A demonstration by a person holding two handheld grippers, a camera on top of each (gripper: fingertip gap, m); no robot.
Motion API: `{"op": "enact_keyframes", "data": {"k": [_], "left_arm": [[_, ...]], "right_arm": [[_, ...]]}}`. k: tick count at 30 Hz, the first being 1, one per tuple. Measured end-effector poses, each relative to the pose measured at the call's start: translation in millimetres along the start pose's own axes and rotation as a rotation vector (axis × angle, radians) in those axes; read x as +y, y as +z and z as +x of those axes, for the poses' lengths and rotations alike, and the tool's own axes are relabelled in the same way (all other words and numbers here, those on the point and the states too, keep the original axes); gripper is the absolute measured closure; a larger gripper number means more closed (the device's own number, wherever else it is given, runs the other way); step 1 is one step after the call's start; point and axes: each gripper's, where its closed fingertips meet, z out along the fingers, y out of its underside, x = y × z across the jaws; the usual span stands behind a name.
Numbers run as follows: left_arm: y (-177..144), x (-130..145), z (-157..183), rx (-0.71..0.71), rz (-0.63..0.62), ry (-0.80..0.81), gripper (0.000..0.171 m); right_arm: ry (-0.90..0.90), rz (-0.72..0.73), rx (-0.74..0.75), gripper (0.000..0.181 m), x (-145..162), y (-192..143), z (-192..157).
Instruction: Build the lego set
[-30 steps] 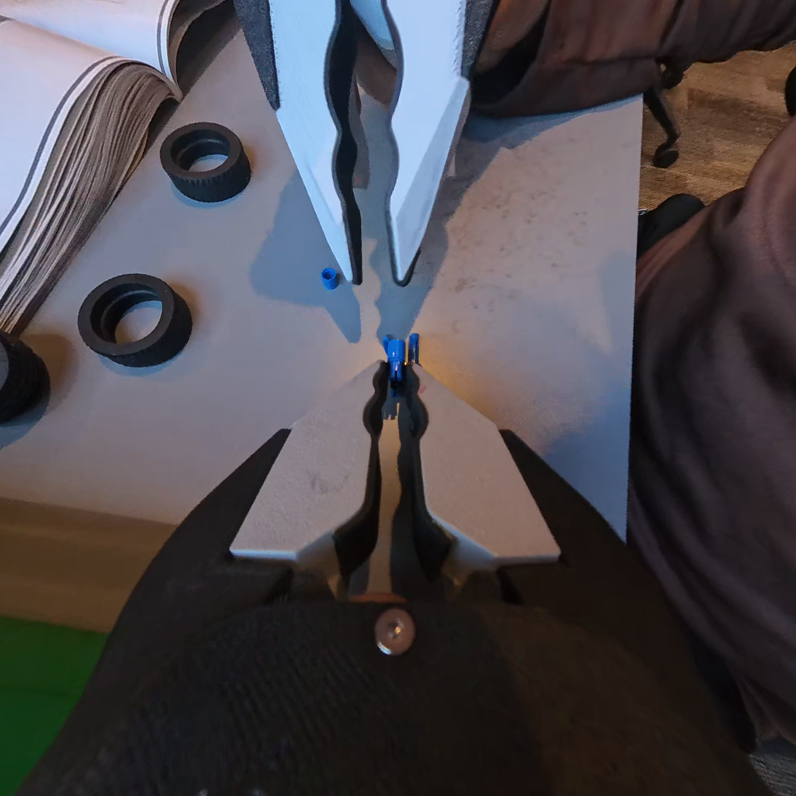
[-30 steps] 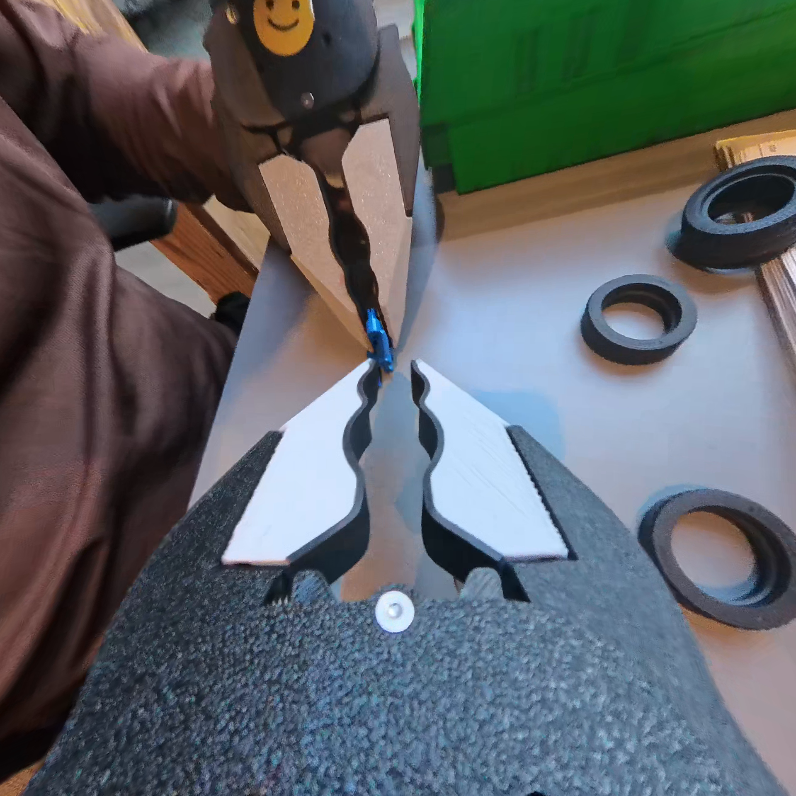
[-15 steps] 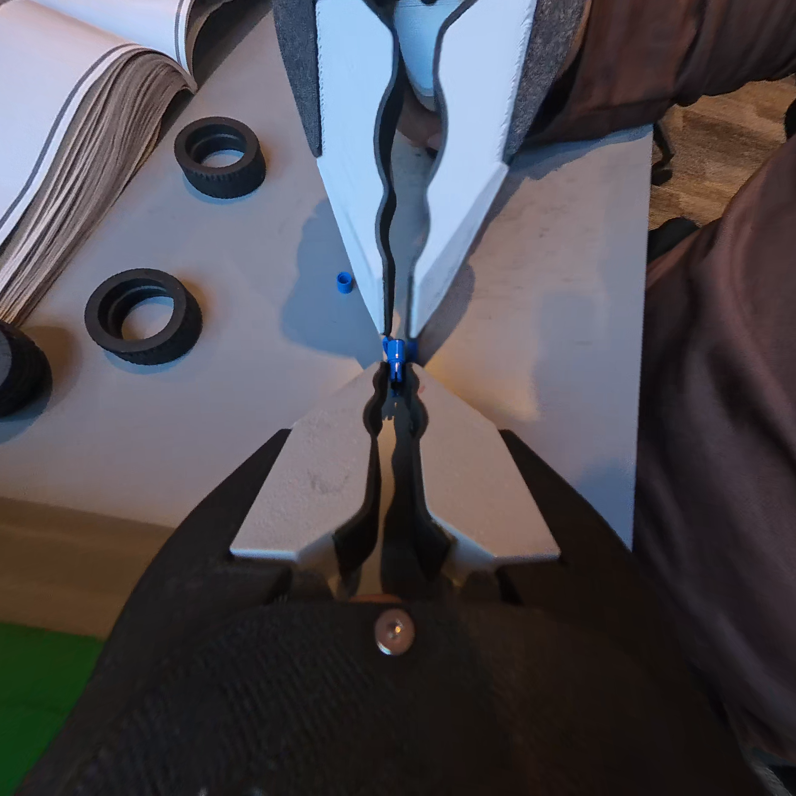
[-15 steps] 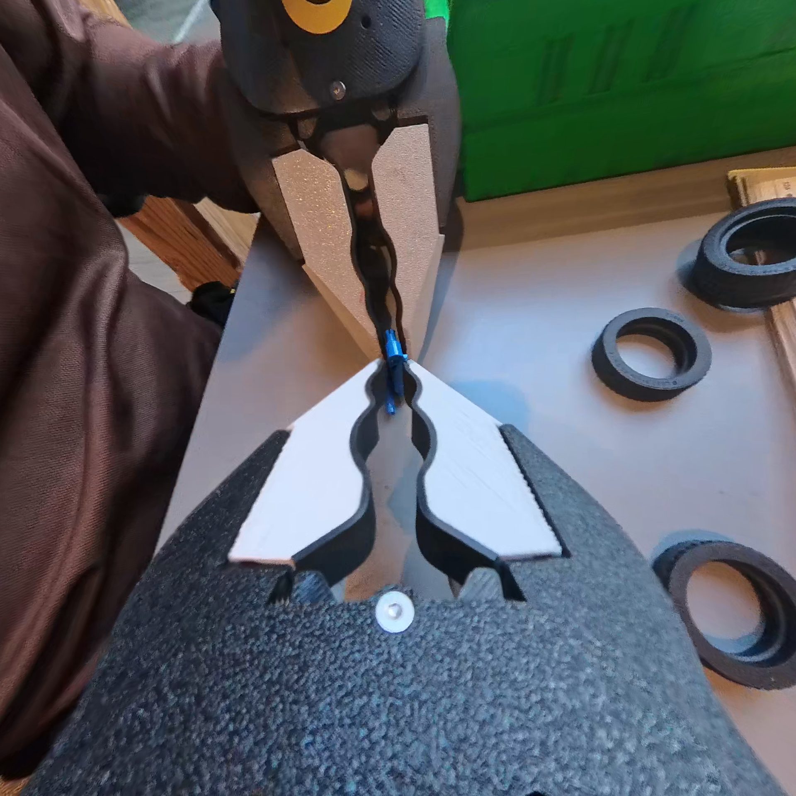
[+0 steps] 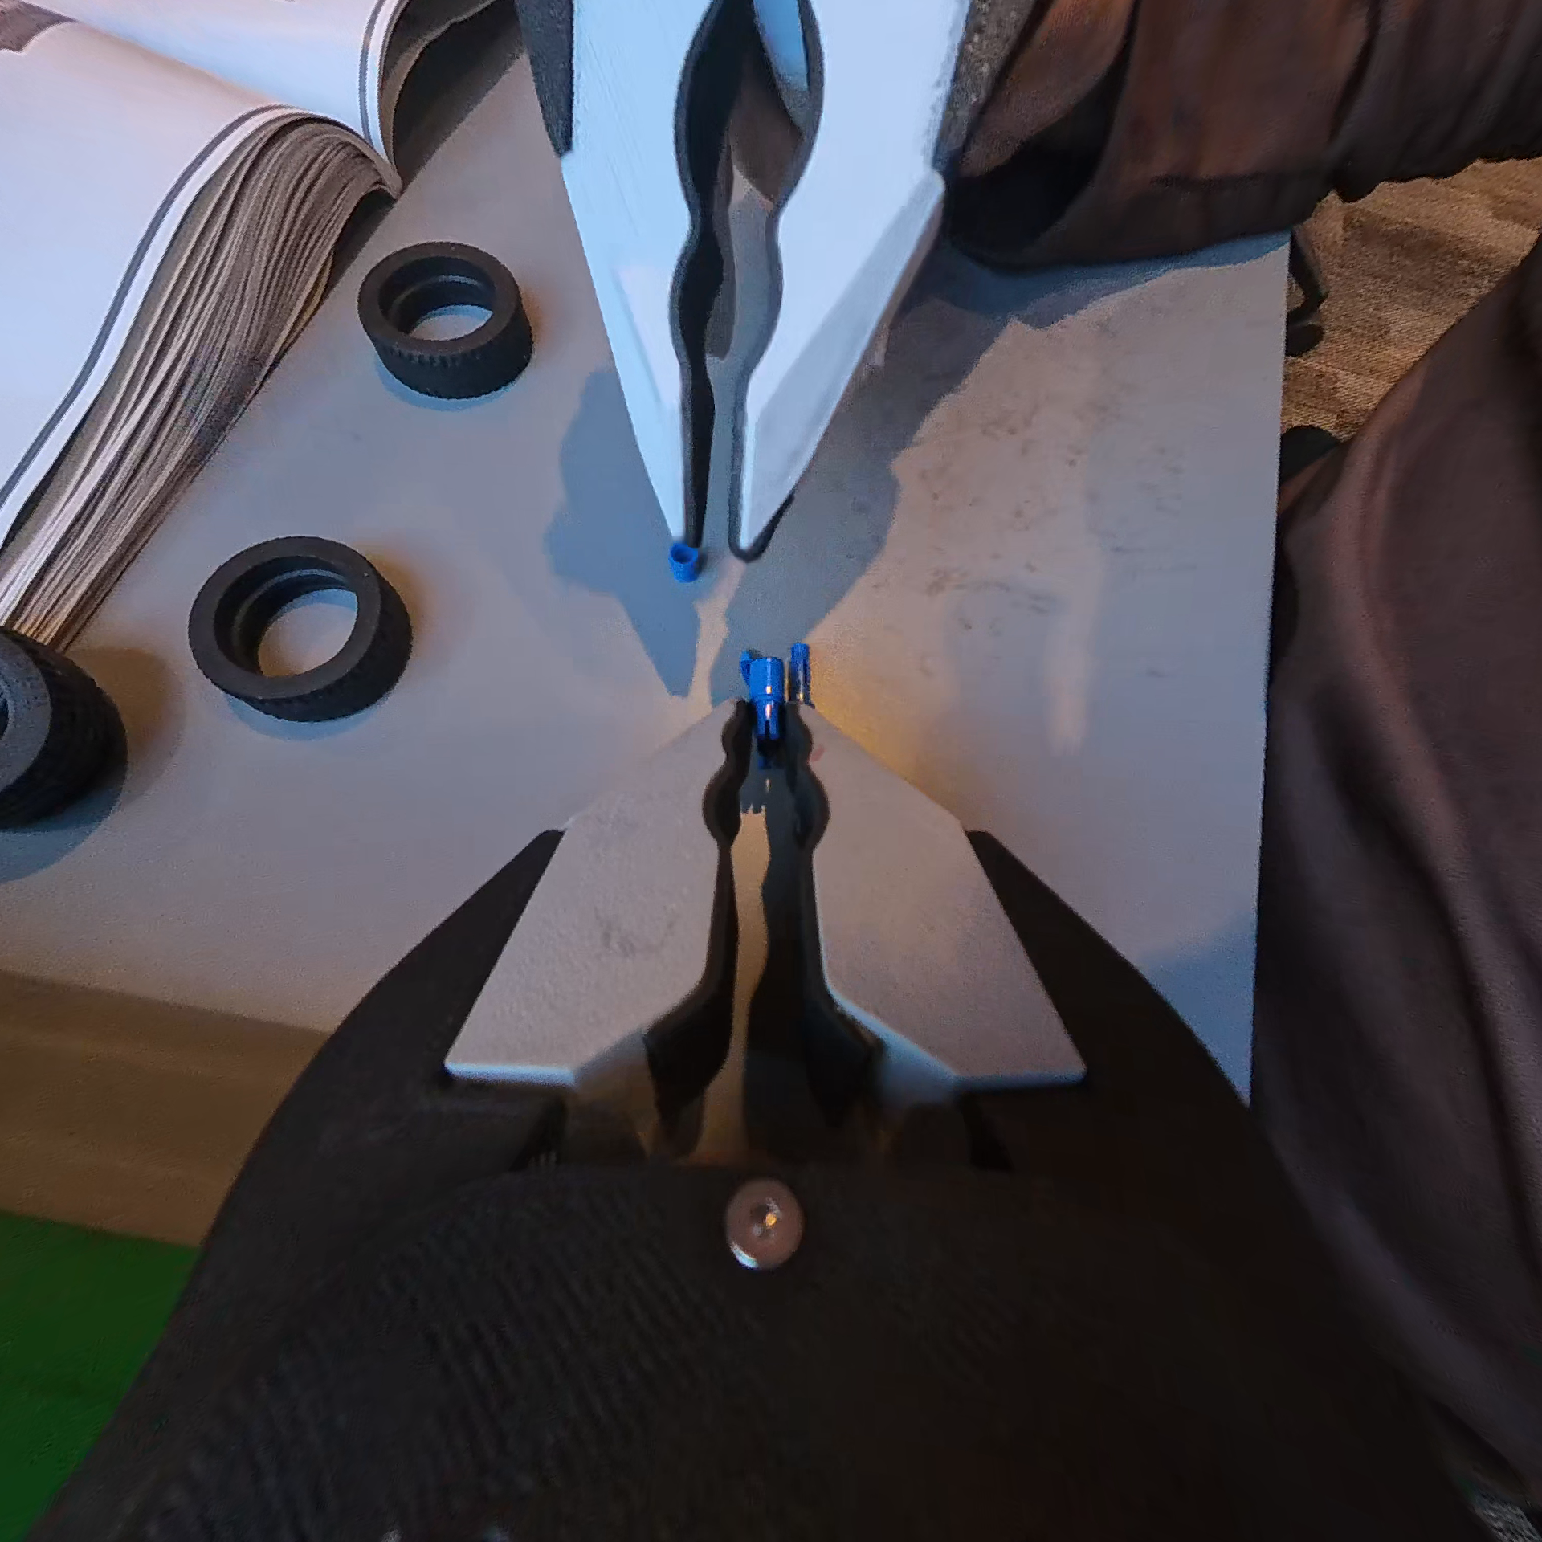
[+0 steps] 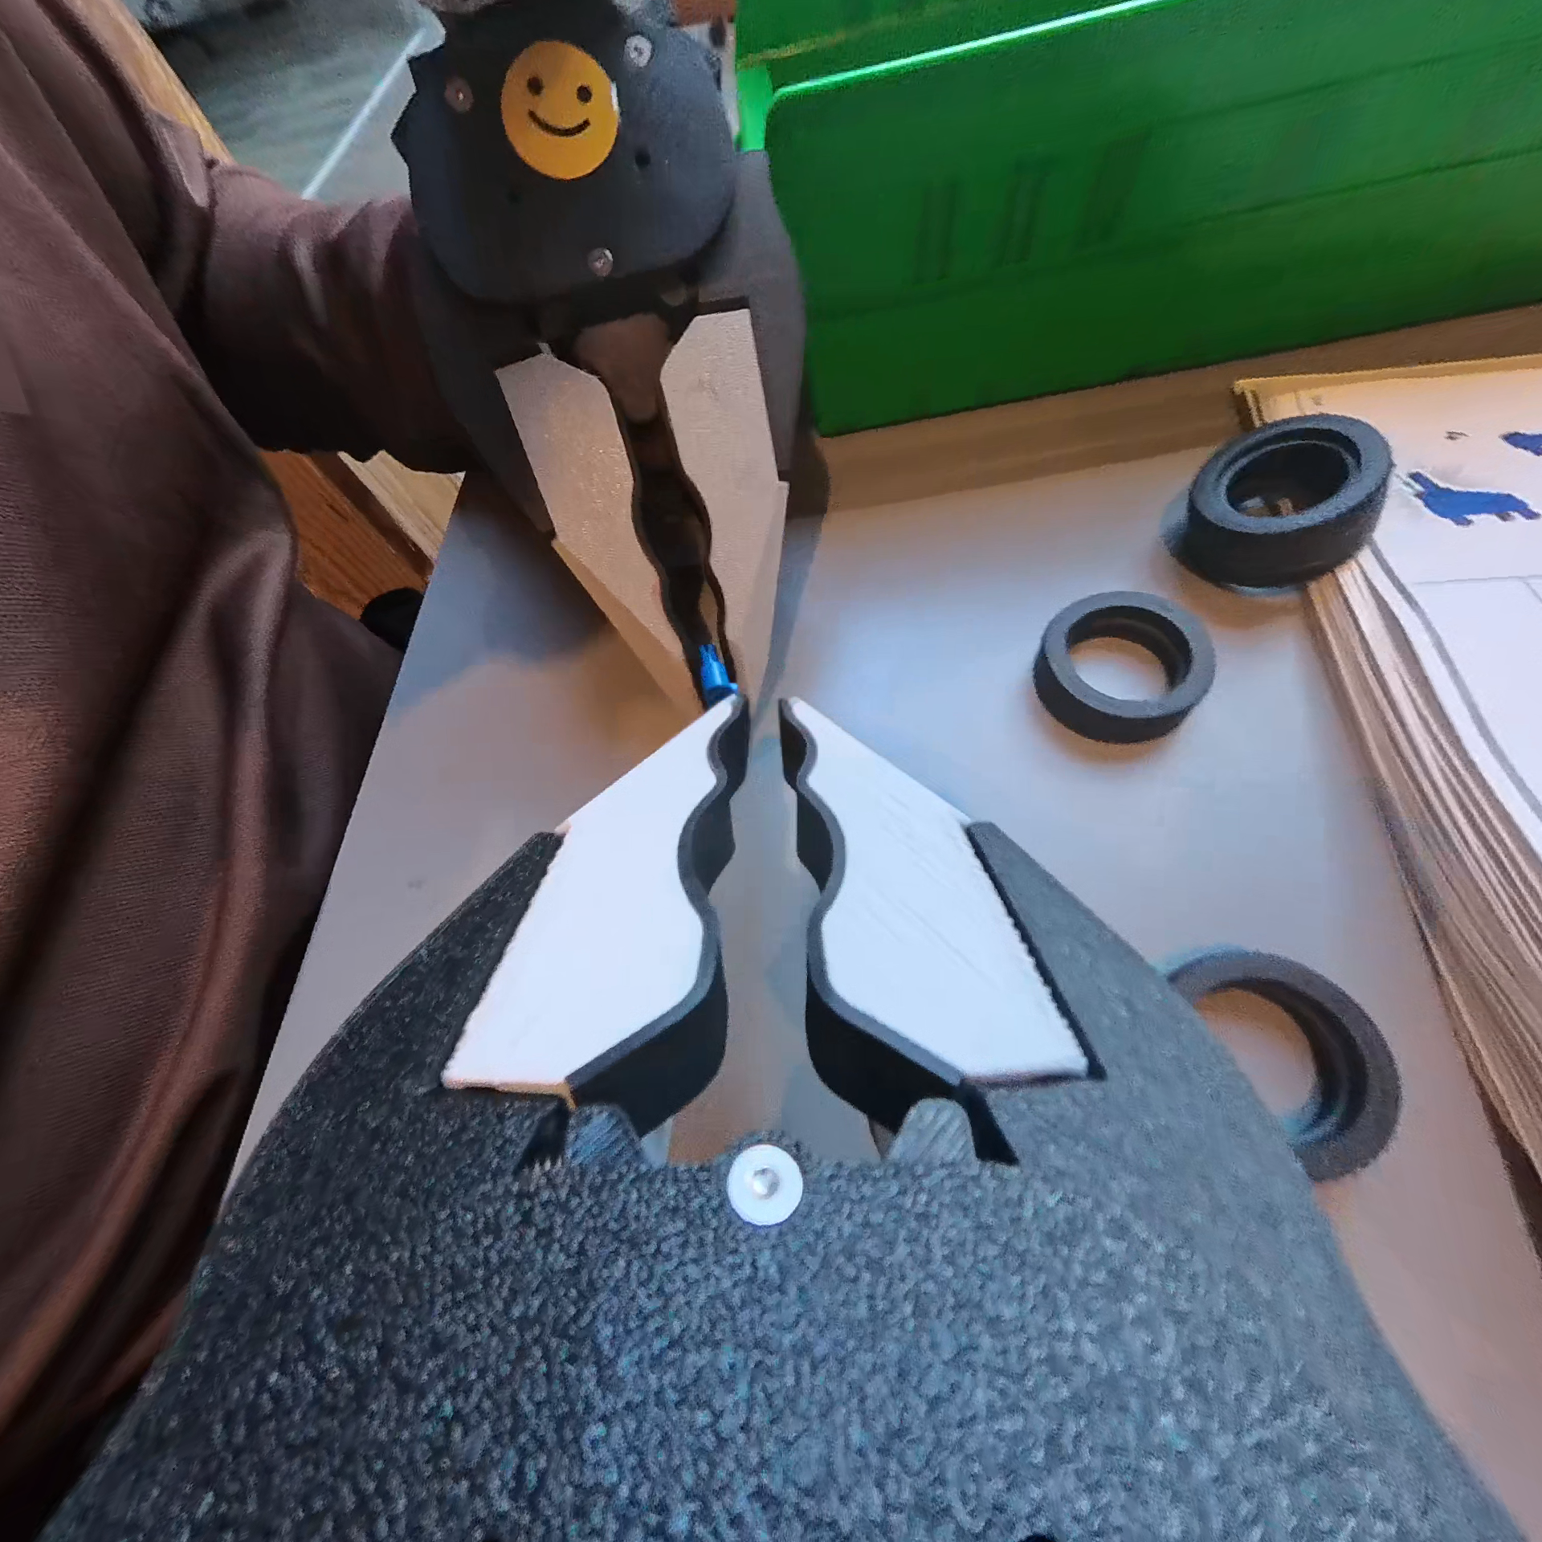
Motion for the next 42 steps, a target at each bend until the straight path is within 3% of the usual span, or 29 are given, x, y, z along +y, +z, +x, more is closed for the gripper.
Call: {"op": "enact_keyframes", "data": {"k": [5,14,20,23,26,33,42], "left_arm": [[-0.1,0.0,0.1,0.007,0.0,-0.008,0.167],[0.3,0.5,4.3,0.041,-0.005,-0.005,0.167],[0.3,0.5,3.7,0.037,-0.005,-0.006,0.167],[-0.7,-0.7,2.0,0.022,0.006,-0.005,0.166],[1.8,2.9,1.5,0.025,-0.024,-0.015,0.146],[0.5,1.2,0.9,0.023,-0.01,-0.02,0.148],[-0.8,-2.9,-1.2,0.018,0.017,-0.034,0.146]], "right_arm": [[0.018,0.008,0.005,0.173,1.2,-5.6,2.7],[-0.04,-0.05,-0.014,0.164,4.2,12.7,-11.2],[-0.054,-0.111,-0.025,0.171,10.9,21.5,-14.1],[0.017,-0.107,-0.041,0.172,11.1,20.7,-11.6],[0.134,-0.068,-0.072,0.172,7.9,15.0,-5.9],[0.351,0.081,-0.181,0.172,-5.9,-4.1,2.0],[0.365,0.109,-0.19,0.174,-9.2,-6.2,2.7]]}}
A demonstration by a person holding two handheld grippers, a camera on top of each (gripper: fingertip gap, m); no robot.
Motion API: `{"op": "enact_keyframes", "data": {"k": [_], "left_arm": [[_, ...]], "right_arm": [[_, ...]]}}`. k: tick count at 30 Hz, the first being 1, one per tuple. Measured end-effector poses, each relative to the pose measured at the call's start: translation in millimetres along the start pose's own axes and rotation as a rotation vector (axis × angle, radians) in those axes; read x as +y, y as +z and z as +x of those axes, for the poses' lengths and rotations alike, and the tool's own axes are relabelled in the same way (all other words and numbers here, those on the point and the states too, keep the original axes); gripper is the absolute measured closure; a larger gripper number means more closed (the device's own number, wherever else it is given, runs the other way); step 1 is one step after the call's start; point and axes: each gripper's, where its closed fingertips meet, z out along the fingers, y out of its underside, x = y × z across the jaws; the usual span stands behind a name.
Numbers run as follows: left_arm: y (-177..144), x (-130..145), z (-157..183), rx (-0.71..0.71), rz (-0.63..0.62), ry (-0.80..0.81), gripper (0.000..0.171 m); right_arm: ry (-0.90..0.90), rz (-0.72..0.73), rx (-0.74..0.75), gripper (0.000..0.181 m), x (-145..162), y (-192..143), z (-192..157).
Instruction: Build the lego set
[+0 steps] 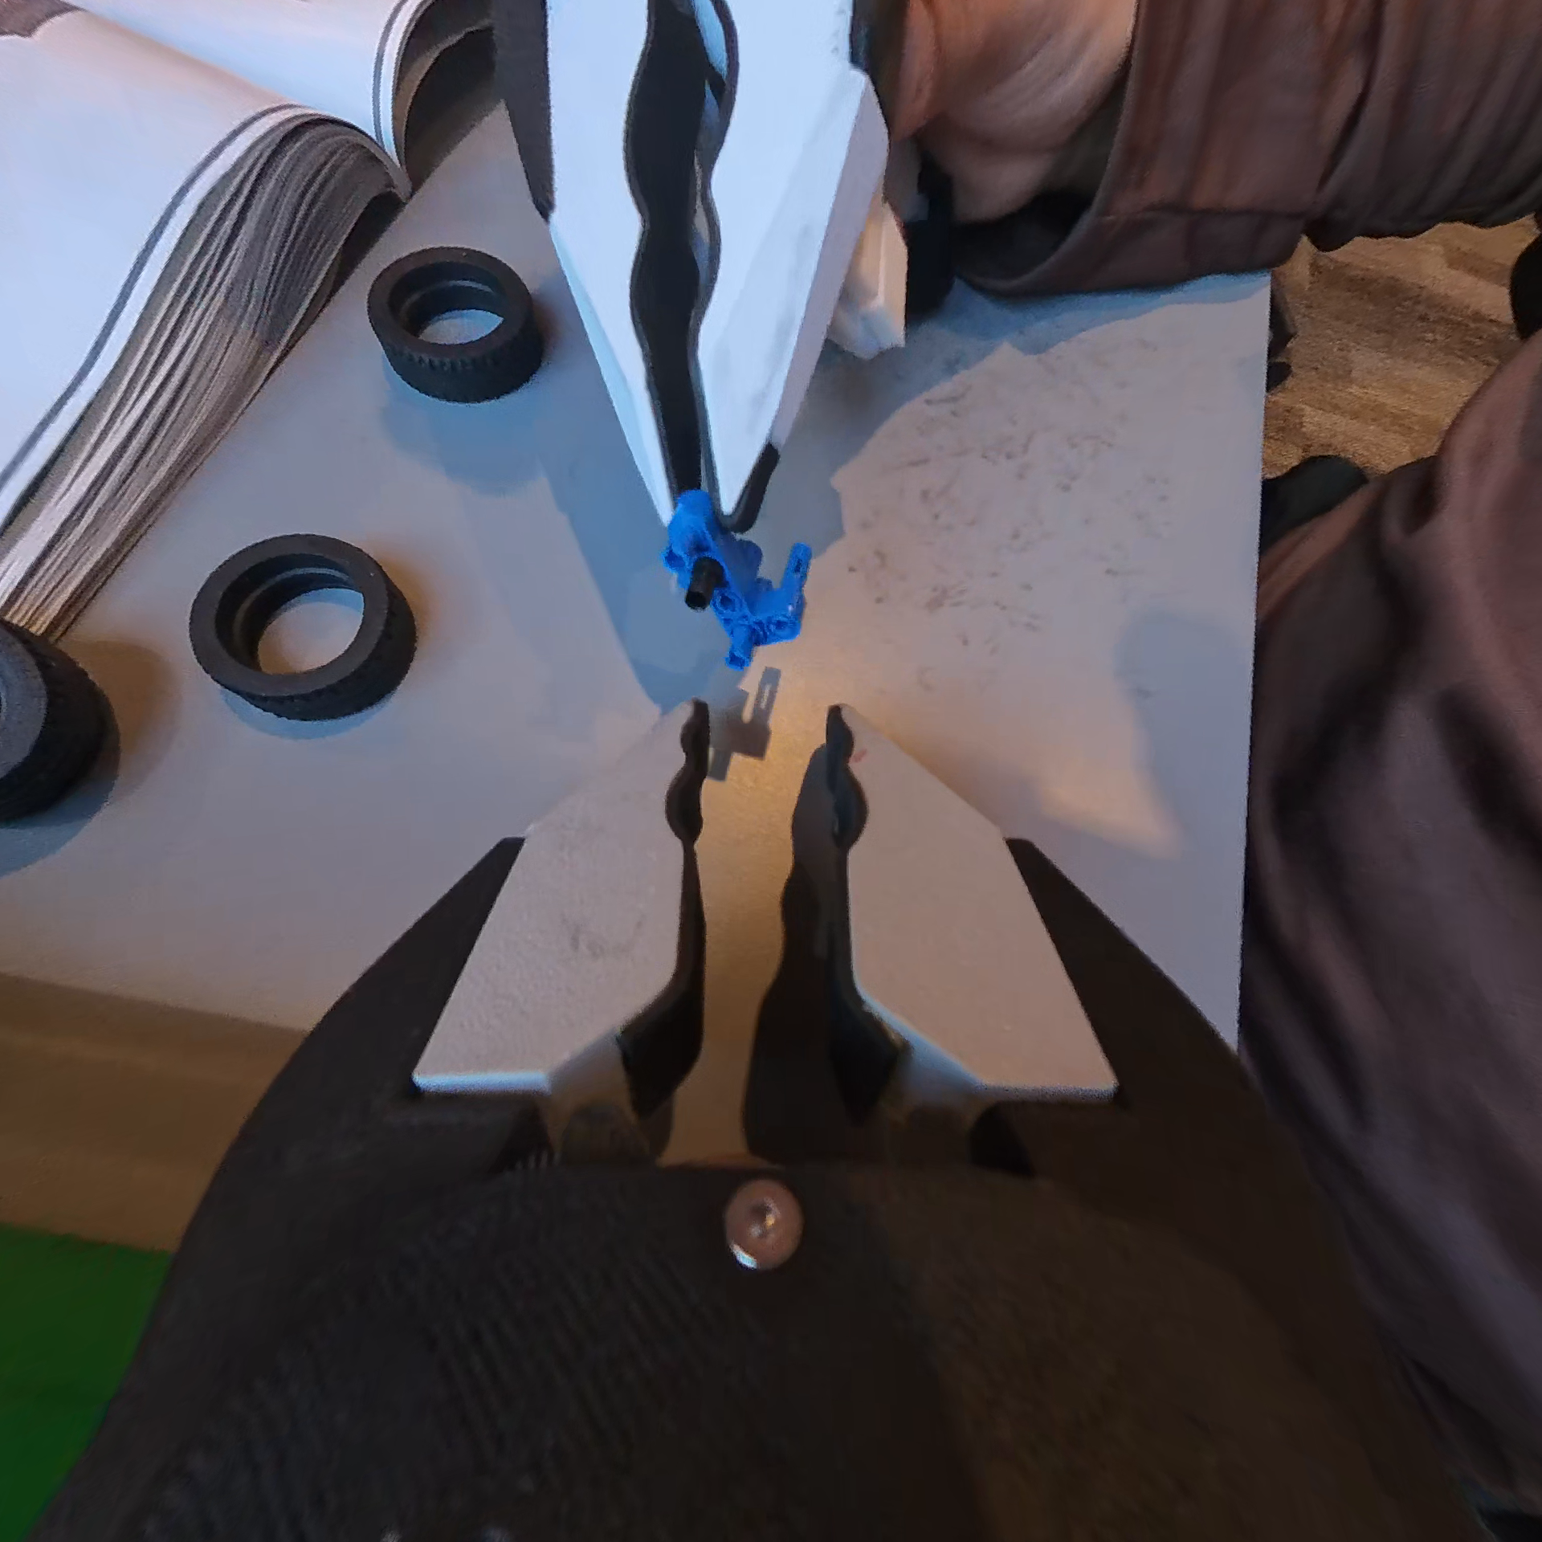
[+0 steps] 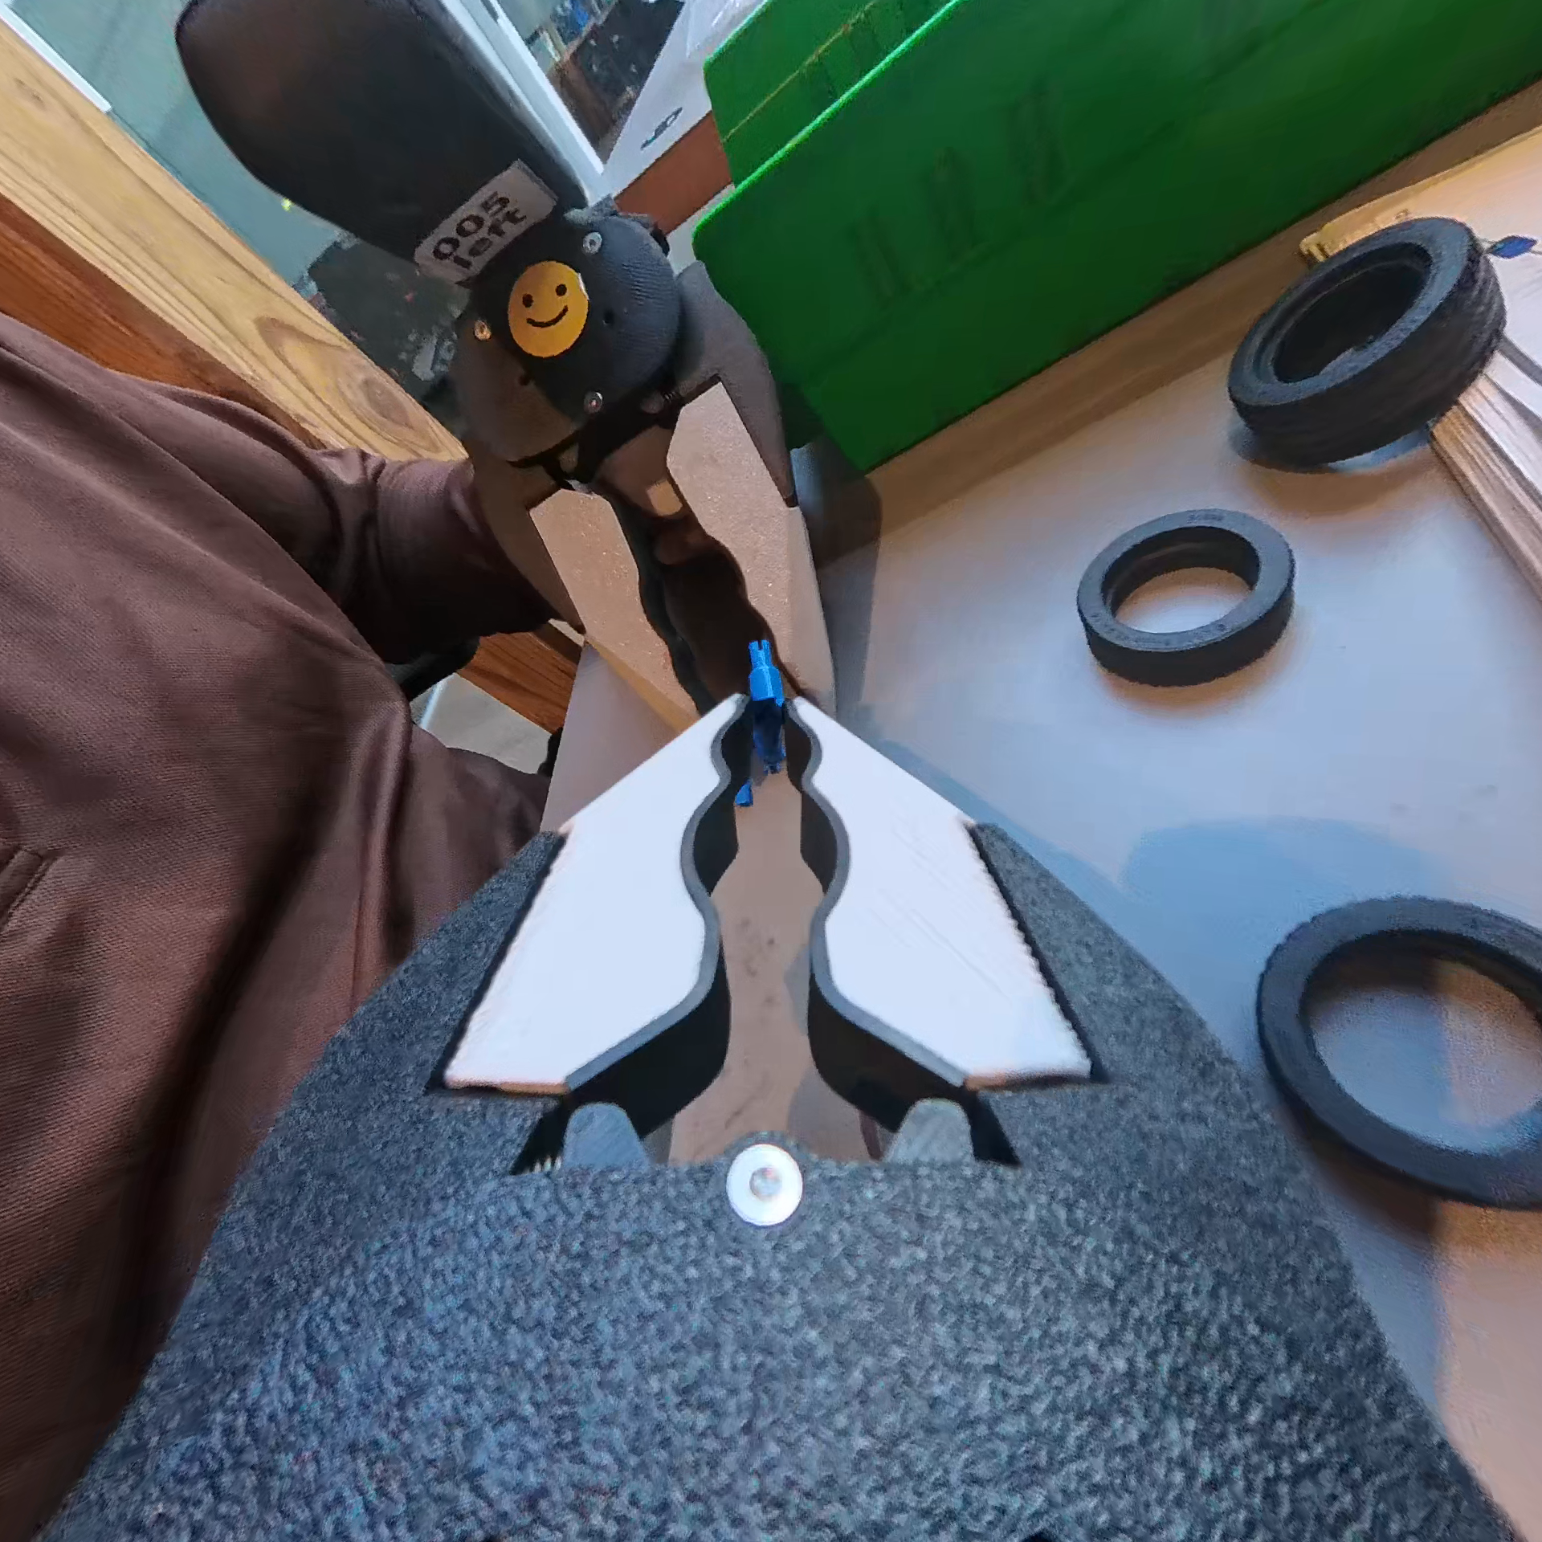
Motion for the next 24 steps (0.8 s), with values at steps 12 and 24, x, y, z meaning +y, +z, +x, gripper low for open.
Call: {"op": "enact_keyframes", "data": {"k": [12,24], "left_arm": [[0.4,-11.1,-4.2,-0.016,0.055,-0.018,0.161],[-0.2,-16.7,-5.3,-0.026,0.084,0.002,0.163]], "right_arm": [[-0.129,-0.032,0.097,0.175,1.4,4.4,0.9],[-0.247,-0.028,0.144,0.175,-3.7,2.1,-1.6]]}}
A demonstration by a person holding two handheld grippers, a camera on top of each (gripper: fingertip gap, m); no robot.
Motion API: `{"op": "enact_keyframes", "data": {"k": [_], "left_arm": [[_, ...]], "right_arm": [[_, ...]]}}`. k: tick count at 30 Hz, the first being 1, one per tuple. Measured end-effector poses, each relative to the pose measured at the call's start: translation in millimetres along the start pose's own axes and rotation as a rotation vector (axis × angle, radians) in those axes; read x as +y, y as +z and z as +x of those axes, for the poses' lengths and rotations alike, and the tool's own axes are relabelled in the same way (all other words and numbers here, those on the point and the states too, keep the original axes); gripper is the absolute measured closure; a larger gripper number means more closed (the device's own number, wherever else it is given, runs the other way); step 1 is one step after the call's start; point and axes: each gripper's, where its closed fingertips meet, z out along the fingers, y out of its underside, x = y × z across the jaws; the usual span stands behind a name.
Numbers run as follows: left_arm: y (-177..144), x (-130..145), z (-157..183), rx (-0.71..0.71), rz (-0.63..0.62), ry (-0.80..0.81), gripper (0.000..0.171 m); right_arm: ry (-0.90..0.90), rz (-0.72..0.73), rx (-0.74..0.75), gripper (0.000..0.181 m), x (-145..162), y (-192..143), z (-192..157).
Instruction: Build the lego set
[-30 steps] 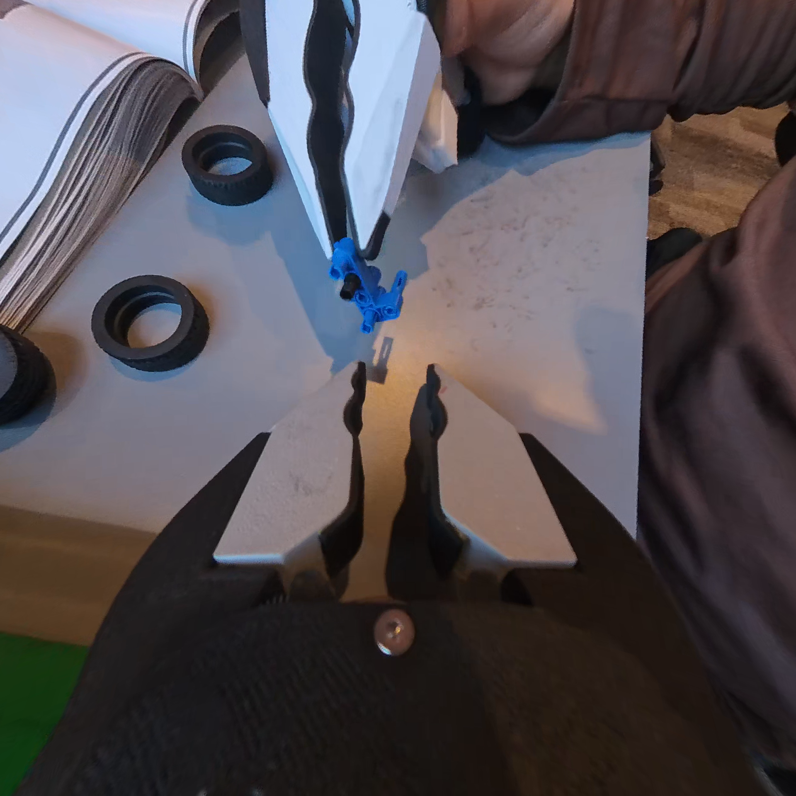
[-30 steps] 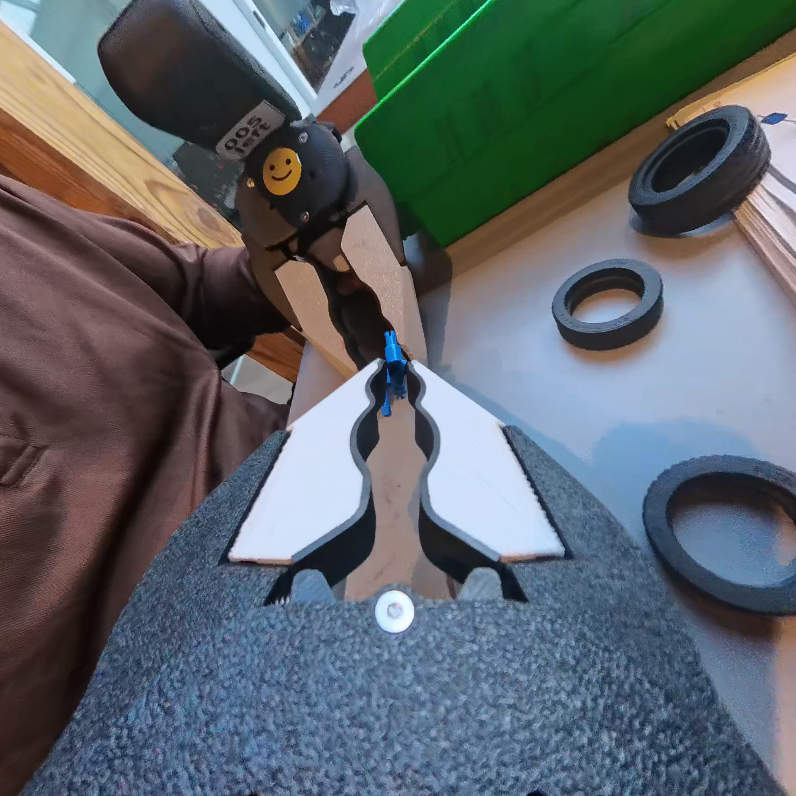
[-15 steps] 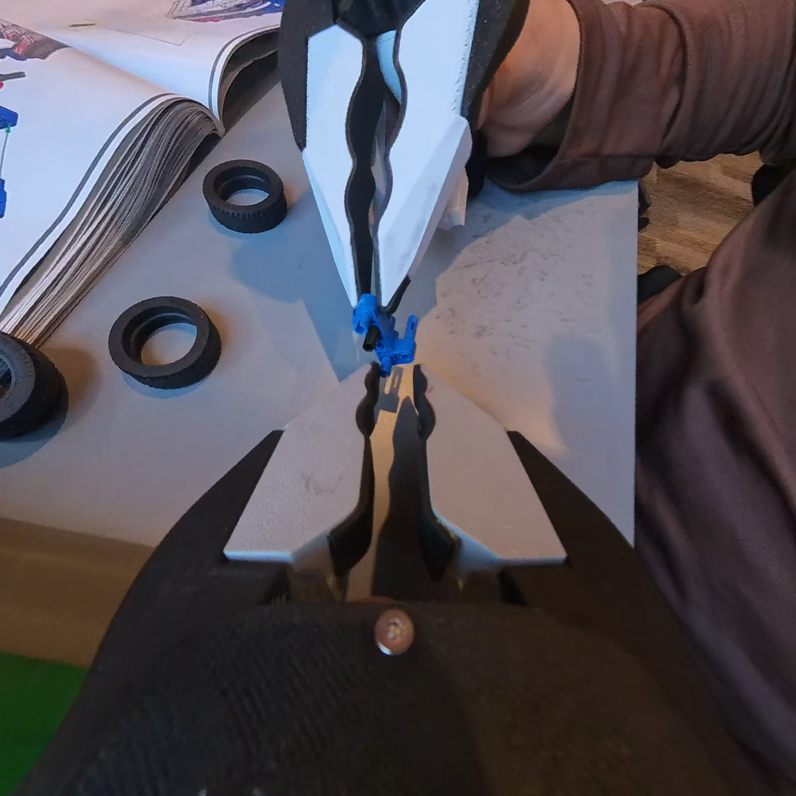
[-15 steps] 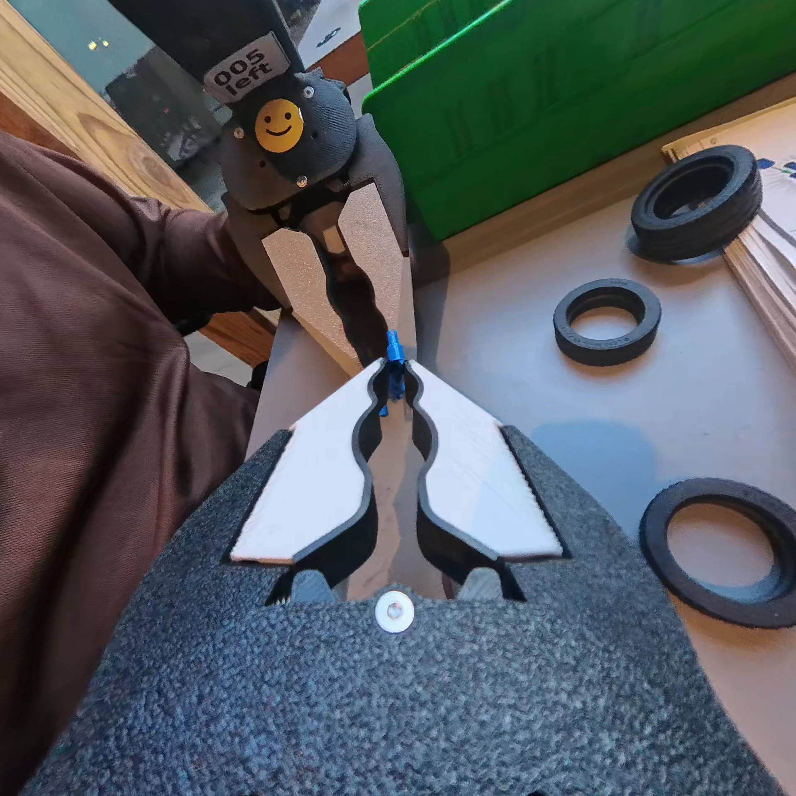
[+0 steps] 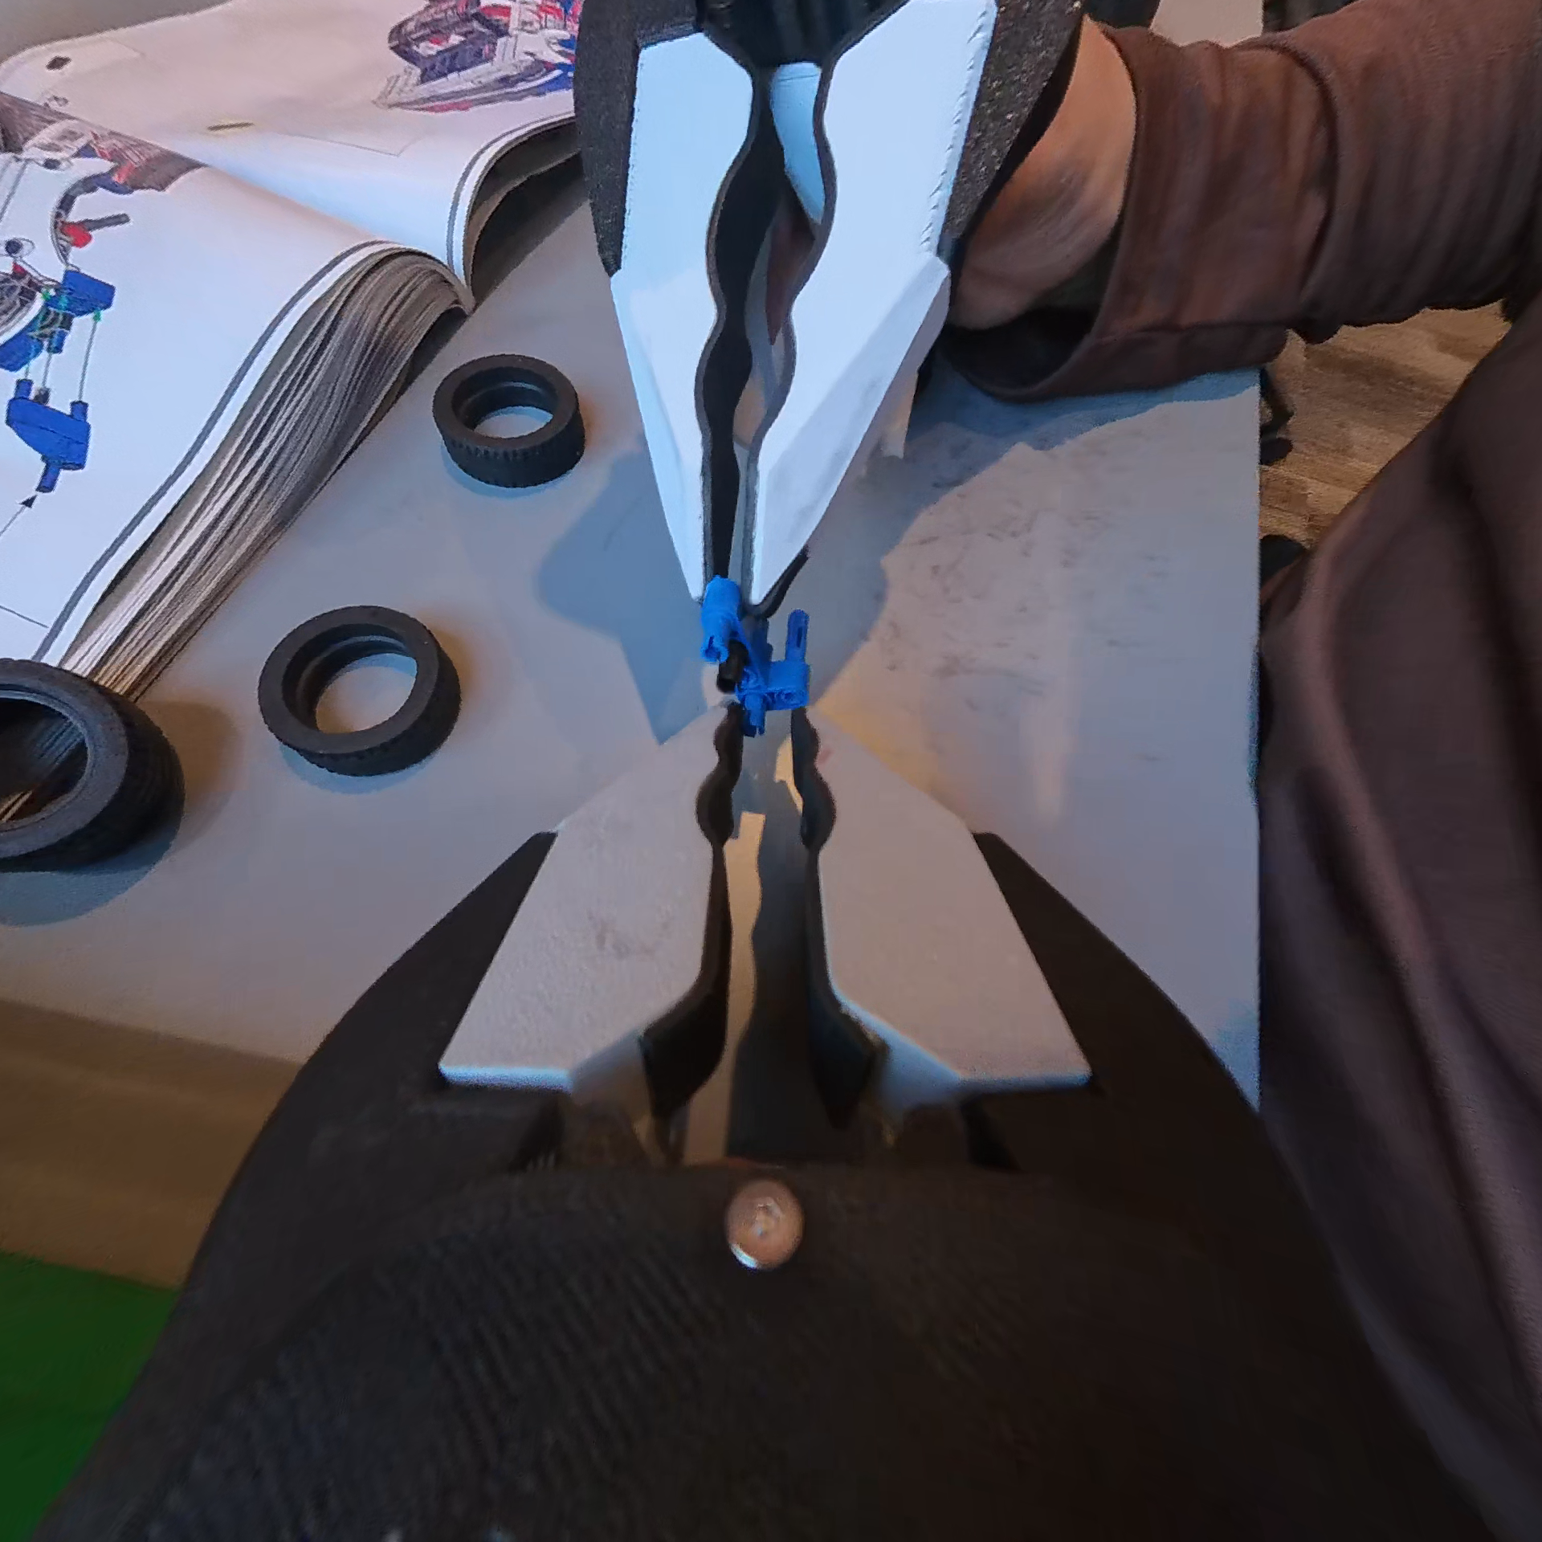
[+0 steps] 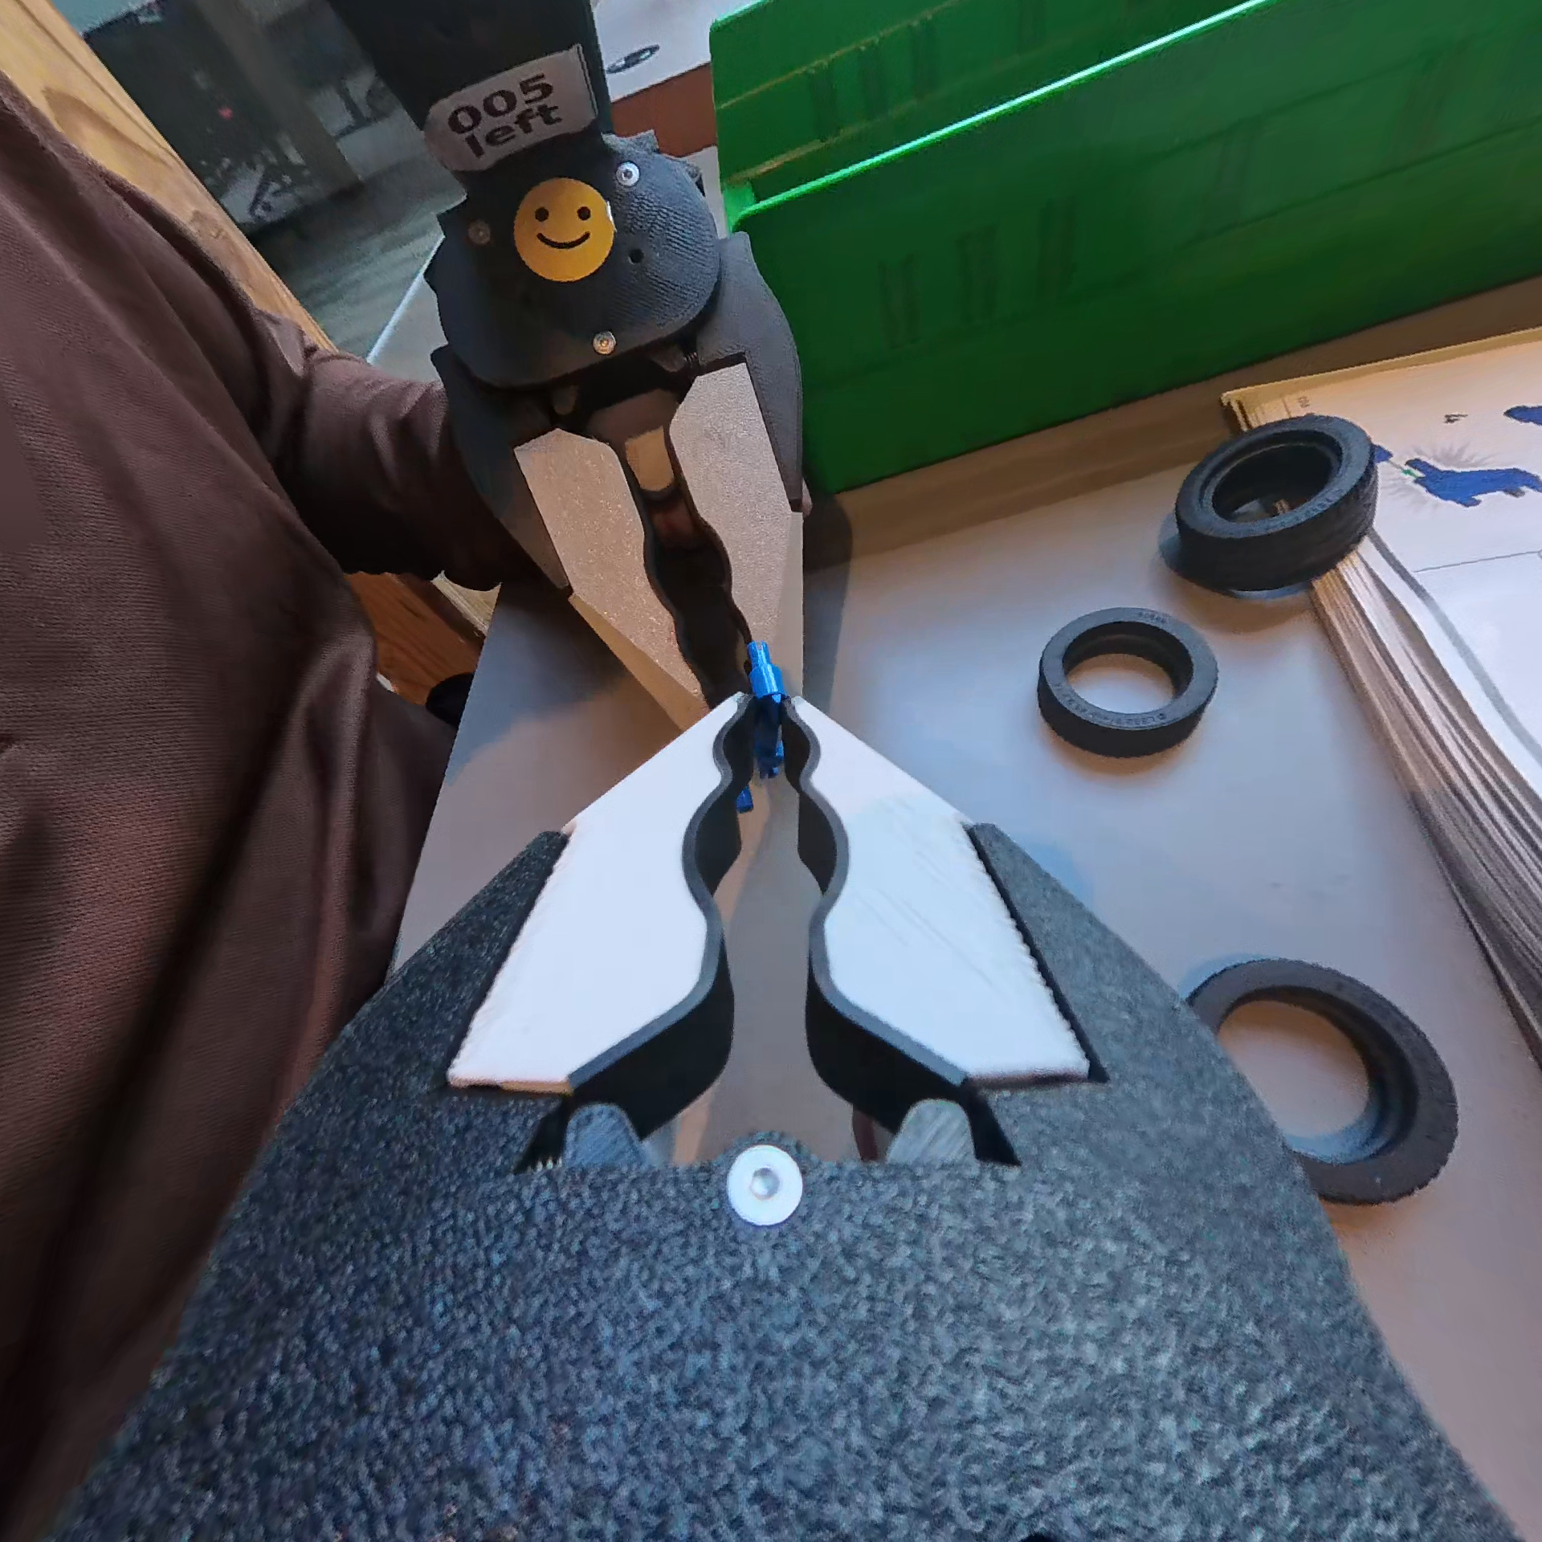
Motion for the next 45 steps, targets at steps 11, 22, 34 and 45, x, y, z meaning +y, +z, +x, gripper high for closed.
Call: {"op": "enact_keyframes", "data": {"k": [11,22,34,45], "left_arm": [[1.2,-1.9,-3.2,-0.049,0.006,0.039,0.16],[3.1,0.2,-3.8,-0.087,-0.014,0.08,0.162],[-3.6,-9.0,-11.6,-0.134,0.056,0.071,0.155],[-6.3,-12.0,-11.3,-0.142,0.08,0.084,0.156]], "right_arm": [[0.133,0.048,-0.073,0.175,-2.7,-2.7,6.2],[0.04,0.026,-0.02,0.175,-0.7,0.2,2.9],[-0.099,0.028,0.1,0.175,-3.1,-5.3,14.2],[-0.127,0.113,0.164,0.176,-15.4,-17.0,27.0]]}}
